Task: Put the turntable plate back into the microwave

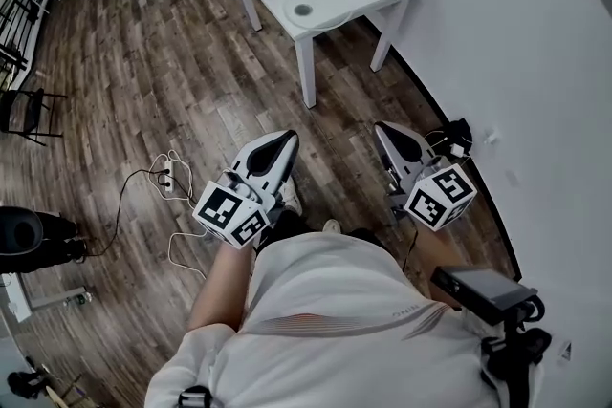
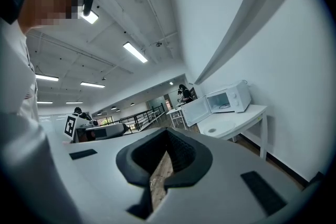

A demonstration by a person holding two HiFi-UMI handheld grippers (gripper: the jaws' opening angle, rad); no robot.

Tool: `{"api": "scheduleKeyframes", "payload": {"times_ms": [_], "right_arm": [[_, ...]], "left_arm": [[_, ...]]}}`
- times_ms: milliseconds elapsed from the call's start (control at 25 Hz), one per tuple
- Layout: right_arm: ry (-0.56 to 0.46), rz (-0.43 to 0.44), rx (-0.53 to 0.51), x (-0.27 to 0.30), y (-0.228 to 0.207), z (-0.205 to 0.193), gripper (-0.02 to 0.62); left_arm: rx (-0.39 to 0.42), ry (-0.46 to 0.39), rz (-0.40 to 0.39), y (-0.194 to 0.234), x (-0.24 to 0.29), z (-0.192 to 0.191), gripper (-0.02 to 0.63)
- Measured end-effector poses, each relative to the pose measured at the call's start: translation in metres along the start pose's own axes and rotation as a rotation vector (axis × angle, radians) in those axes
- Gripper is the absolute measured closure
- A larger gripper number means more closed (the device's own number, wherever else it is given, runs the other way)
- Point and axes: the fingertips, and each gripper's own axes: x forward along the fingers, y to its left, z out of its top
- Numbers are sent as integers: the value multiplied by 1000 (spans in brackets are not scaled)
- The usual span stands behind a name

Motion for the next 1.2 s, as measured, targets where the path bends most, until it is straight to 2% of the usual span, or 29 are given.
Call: {"api": "scheduleKeyframes", "payload": {"times_ms": [360, 920, 1200], "right_arm": [[23, -46, -1, 57, -44, 5, 603], [14, -123, -9, 237, -102, 47, 603], [6, -166, 2, 284, -122, 57, 603]], "left_arm": [[-6, 13, -24, 68, 51, 5, 595], [4, 44, -63, 254, 121, 46, 595], [-10, 59, -92, 311, 149, 56, 595]]}}
